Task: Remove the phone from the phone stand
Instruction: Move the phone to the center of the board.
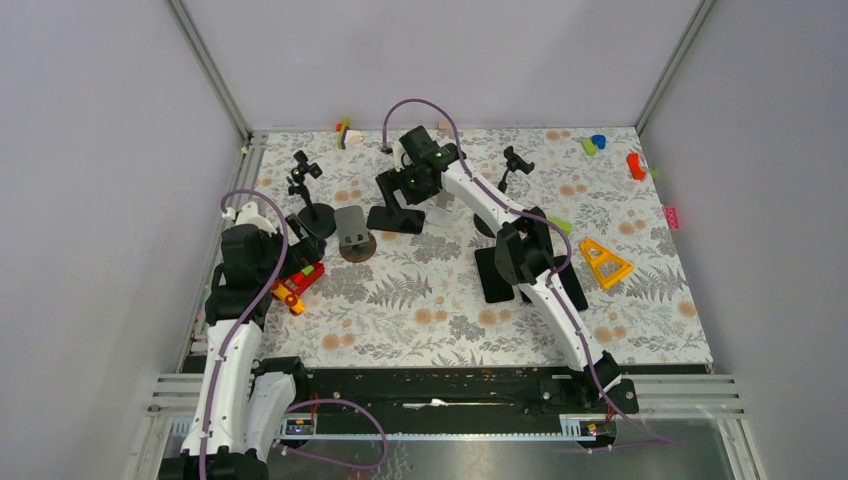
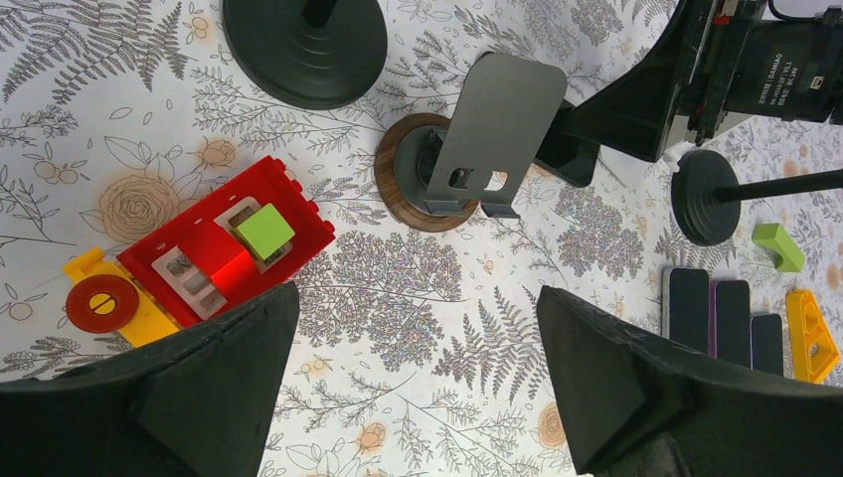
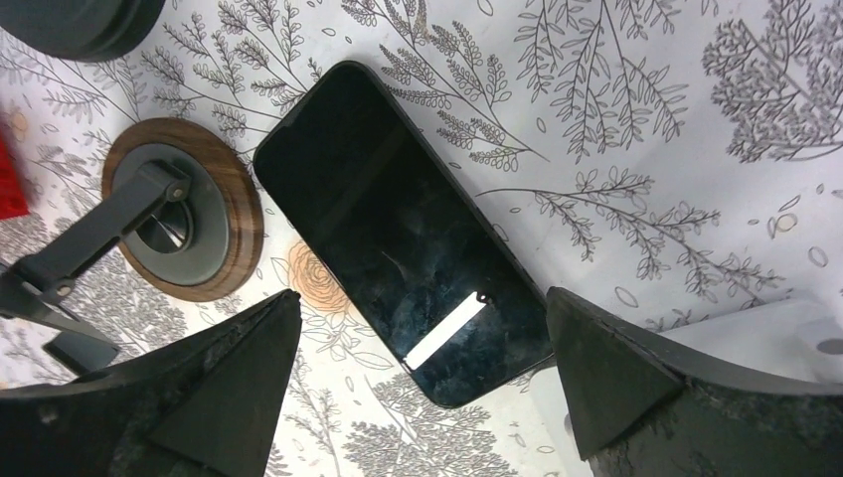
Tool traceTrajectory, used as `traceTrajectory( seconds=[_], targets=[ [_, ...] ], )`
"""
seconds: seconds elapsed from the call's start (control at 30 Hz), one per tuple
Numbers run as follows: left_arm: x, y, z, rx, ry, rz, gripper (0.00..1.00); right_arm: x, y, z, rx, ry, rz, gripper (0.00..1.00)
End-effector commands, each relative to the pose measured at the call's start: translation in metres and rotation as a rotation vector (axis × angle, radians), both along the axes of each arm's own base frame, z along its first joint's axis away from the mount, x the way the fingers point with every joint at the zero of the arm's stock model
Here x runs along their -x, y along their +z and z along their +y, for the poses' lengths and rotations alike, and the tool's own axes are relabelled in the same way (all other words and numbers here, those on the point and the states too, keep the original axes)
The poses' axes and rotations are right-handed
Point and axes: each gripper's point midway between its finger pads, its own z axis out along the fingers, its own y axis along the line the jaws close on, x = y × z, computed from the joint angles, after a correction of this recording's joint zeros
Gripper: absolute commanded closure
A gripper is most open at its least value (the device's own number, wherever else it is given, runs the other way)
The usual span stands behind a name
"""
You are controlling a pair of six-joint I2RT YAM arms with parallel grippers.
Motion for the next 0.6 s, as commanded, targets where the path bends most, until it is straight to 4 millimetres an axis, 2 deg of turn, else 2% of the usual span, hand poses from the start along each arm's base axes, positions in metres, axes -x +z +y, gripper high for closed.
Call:
traceTrajectory(
  seconds=[0.0,0.1,0.4,0.57],
  targets=[
    [-0.005,0.003,-0.004,0.014,-0.023,-0.022,0.01,0.011,0.002,0.005,-0.033,-0.109,0.103,0.01],
    [-0.005,0.002,-0.005,0.018,-0.026,-0.019,0.01,0.014,-0.007,0.003,-0.023,-0.174,0.152,0.04],
    [-0.005,0.002,-0.005,0.020,-0.025,-0.019,0.01,0.015,-0.013,-0.008,0.022,-0.344,0.206,0.06],
    [-0.006,0.000,-0.007,0.028,-0.034,-0.010,0.01,0.009,-0.014,-0.012,0.034,-0.475,0.203,0.08]
  ],
)
